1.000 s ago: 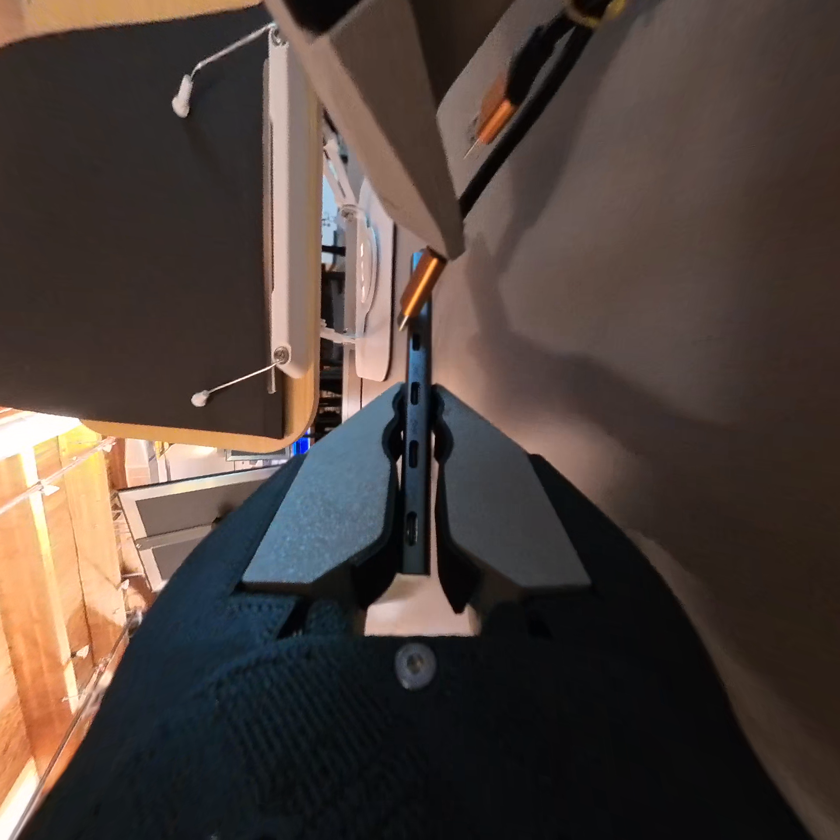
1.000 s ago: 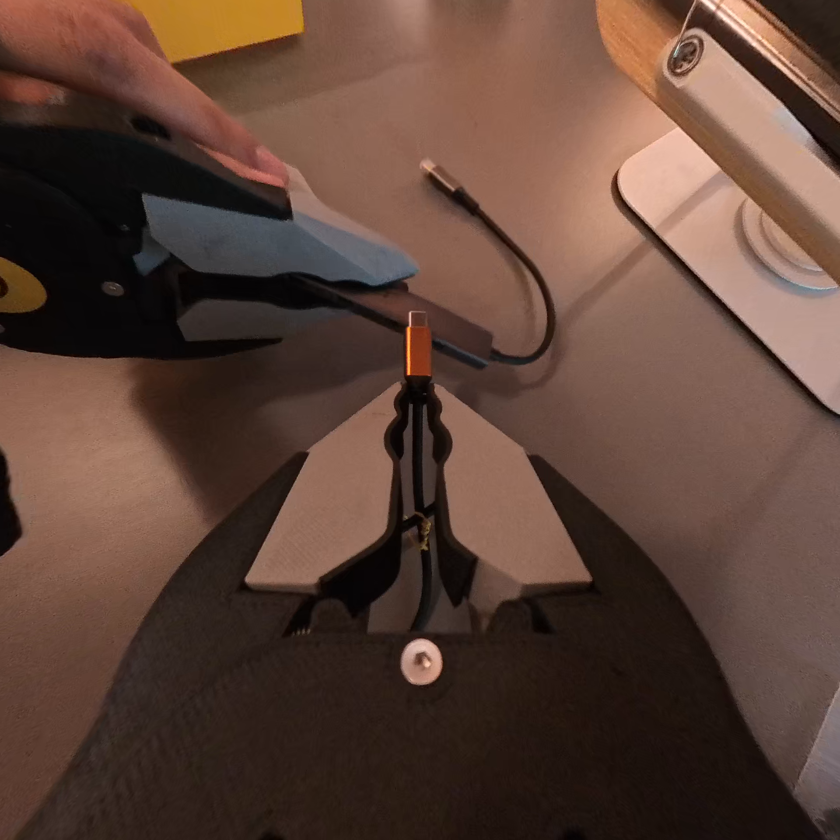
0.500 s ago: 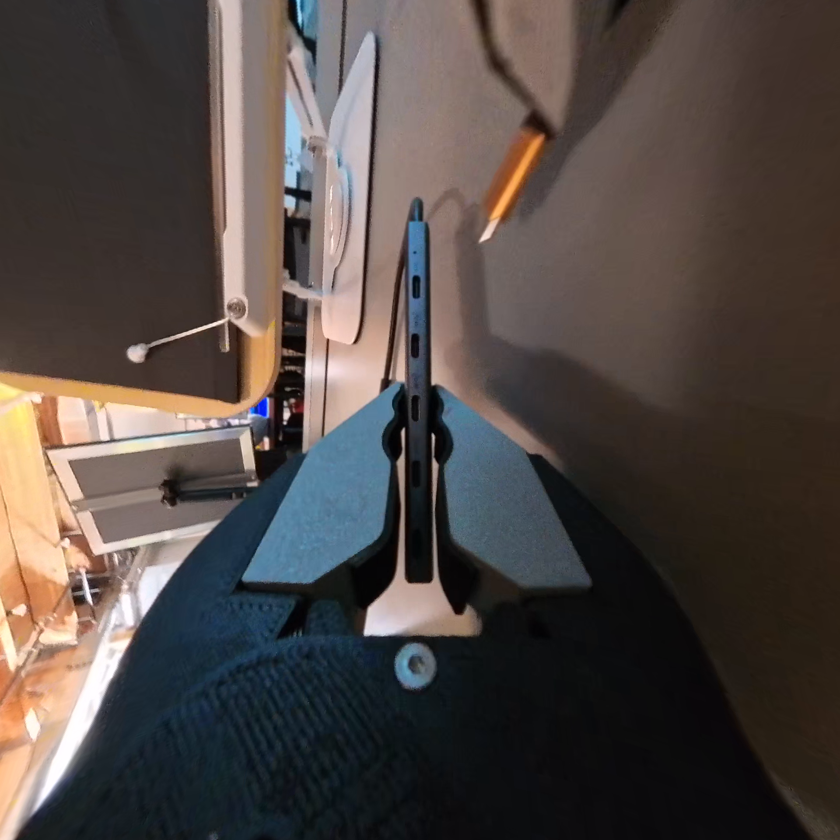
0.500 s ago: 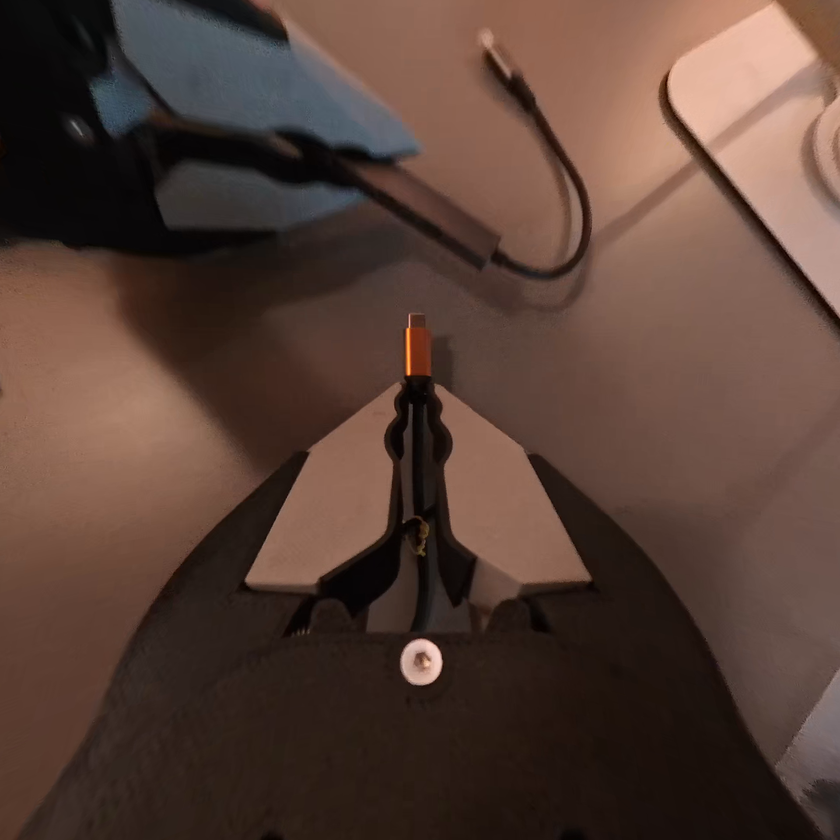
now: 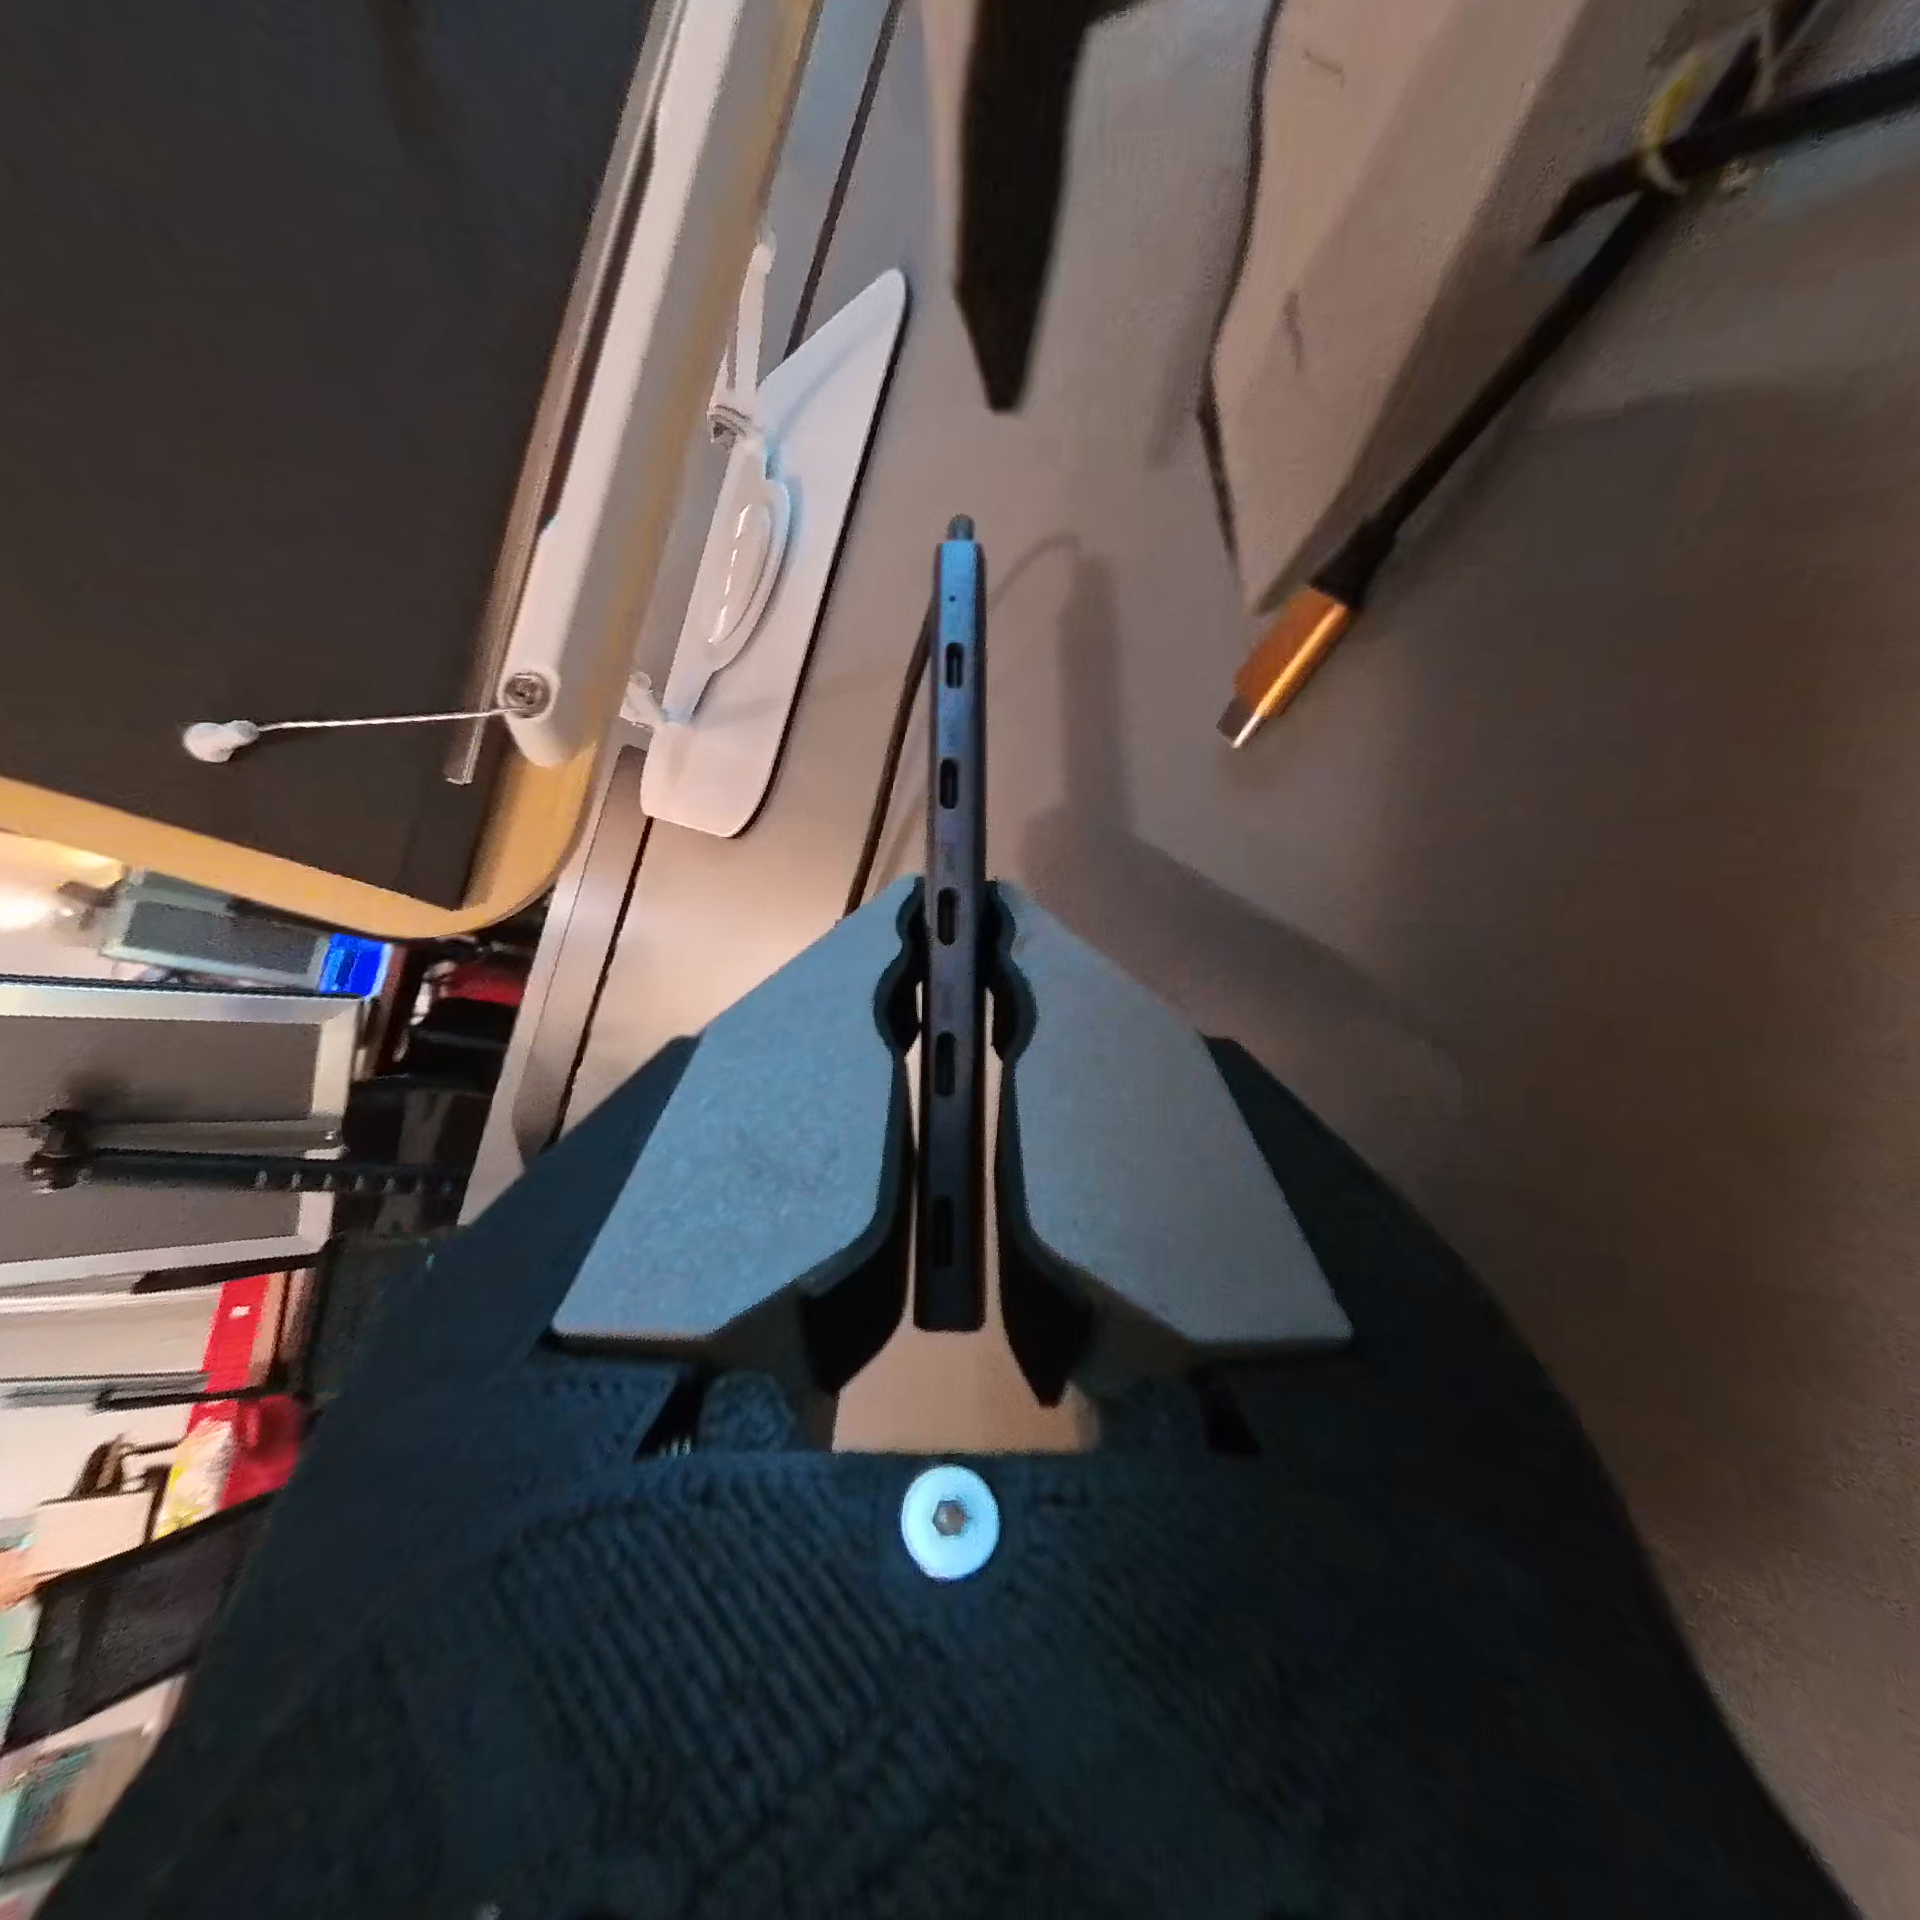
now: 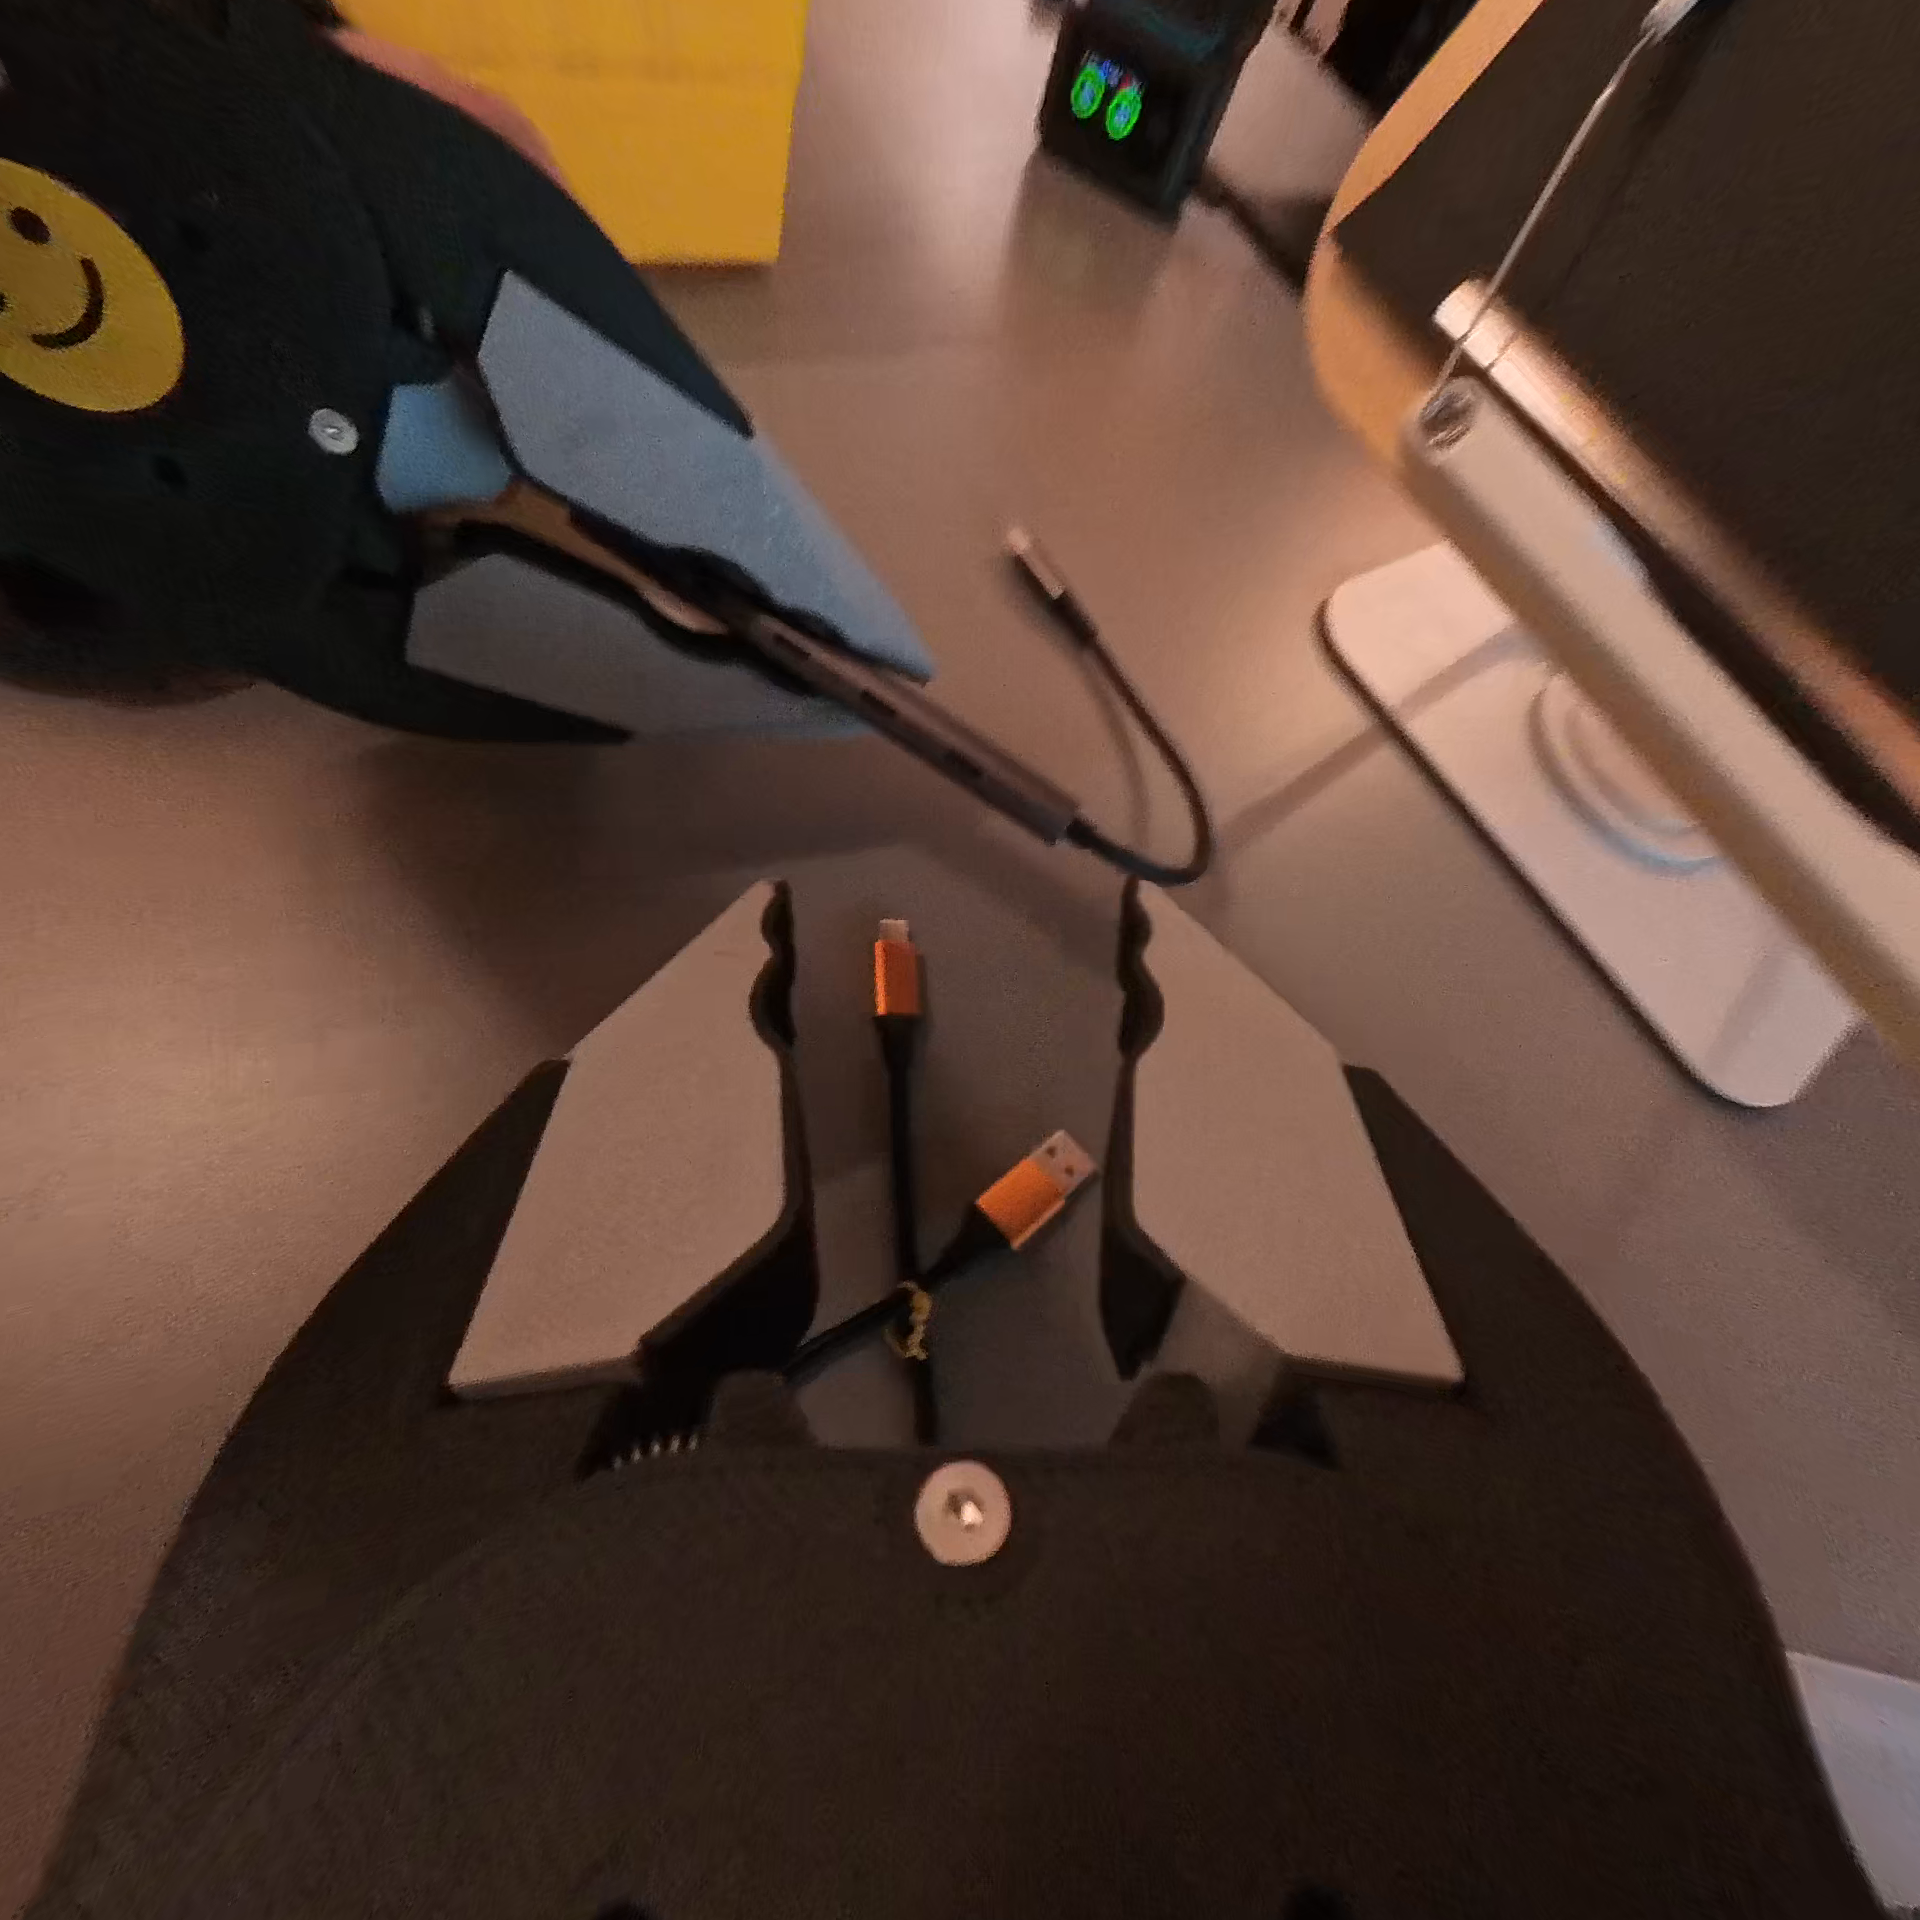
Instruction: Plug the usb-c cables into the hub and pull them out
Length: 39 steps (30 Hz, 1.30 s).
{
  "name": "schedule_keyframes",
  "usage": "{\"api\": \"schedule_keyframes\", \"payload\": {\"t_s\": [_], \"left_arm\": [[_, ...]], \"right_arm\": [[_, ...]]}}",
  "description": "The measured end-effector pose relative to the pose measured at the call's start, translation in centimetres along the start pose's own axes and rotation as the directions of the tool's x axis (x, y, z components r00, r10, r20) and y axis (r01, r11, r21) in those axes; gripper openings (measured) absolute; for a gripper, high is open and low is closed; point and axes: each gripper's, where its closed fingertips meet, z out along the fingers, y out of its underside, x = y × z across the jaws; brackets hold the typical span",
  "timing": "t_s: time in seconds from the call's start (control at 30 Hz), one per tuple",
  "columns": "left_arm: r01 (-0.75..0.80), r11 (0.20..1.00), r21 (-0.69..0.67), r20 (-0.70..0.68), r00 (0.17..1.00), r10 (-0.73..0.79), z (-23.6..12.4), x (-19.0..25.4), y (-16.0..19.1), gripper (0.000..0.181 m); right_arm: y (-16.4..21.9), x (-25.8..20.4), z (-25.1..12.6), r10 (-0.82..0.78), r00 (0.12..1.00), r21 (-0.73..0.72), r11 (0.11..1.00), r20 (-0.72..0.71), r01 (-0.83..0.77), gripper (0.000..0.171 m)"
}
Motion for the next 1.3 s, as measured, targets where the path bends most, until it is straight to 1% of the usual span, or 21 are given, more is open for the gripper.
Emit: {"api": "schedule_keyframes", "payload": {"t_s": [0.07,0.13,0.17,0.23,0.27,0.33,0.4,0.5,0.57,0.67,0.77,0.83,0.9,1.03,1.3], "left_arm": [[0.012,0.998,0.062,-0.050,0.999,-0.009,-0.5,0.7,-0.8,0.006],[0.034,0.987,0.156,-0.143,0.990,-0.011,-1.4,2.1,-2.3,0.006],[0.040,0.981,0.189,-0.166,0.986,-0.008,-1.9,2.5,-2.9,0.005],[0.038,0.971,0.237,-0.176,0.984,0.004,-2.7,2.8,-4.0,0.006],[0.040,0.967,0.252,-0.167,0.986,0.002,-3.0,2.6,-4.4,0.006],[0.055,0.961,0.269,-0.188,0.982,-0.003,-3.5,2.7,-4.8,0.005],[0.038,0.960,0.277,-0.178,0.984,0.012,-3.7,2.6,-4.7,0.006],[0.033,0.957,0.287,-0.170,0.985,0.017,-3.8,2.5,-4.7,0.006],[0.052,0.946,0.319,-0.166,0.986,0.002,-4.2,2.3,-5.3,0.007],[0.125,0.930,0.344,-0.186,0.981,-0.063,-4.7,1.7,-6.0,0.010],[0.216,0.909,0.357,-0.248,0.960,-0.130,-5.1,1.3,-6.0,0.012],[0.242,0.891,0.383,-0.257,0.955,-0.149,-5.6,0.8,-6.1,0.011],[0.265,0.867,0.422,-0.279,0.948,-0.154,-6.4,0.6,-6.7,0.010],[0.249,0.851,0.463,-0.265,0.955,-0.136,-7.4,0.4,-7.5,0.009],[0.228,0.845,0.484,-0.246,0.962,-0.119,-7.8,0.6,-8.2,0.010]], "right_arm": [[-0.5,0.2,-0.4,-0.038,0.999,0.025,0.999,-0.027,0.038,0.063],[-0.6,-0.1,-0.3,-0.098,0.994,0.021,0.995,-0.044,0.099,0.061],[-0.4,-0.3,-0.2,-0.138,0.989,0.009,0.990,-0.055,0.138,0.055],[0.3,-0.3,0.3,-0.226,0.970,-0.051,0.974,-0.090,0.222,0.037],[0.8,-0.3,0.6,-0.266,0.959,-0.086,0.962,-0.100,0.259,0.021],[1.5,-0.1,1.0,-0.342,0.931,-0.134,0.936,-0.126,0.325,0.016],[1.4,-0.2,1.0,-0.367,0.920,-0.134,0.927,-0.138,0.350,0.015],[1.3,-0.2,1.1,-0.340,0.931,-0.118,0.938,-0.129,0.326,0.015],[1.1,0.0,1.0,-0.322,0.938,-0.104,0.945,-0.132,0.310,0.014],[0.7,0.6,0.4,-0.317,0.935,-0.076,0.948,-0.157,0.309,0.013],[0.8,1.2,0.1,-0.306,0.936,-0.055,0.952,-0.171,0.301,0.013],[0.7,1.2,0.1,-0.276,0.950,-0.015,0.961,-0.147,0.277,0.013],[0.3,0.6,0.1,-0.233,0.968,0.041,0.971,-0.093,0.238,0.014],[-0.1,-0.1,0.1,-0.196,0.980,0.093,0.976,-0.036,0.199,0.015],[0.1,-0.5,0.6,-0.162,0.987,0.089,0.983,0.005,0.161,0.015]]}}
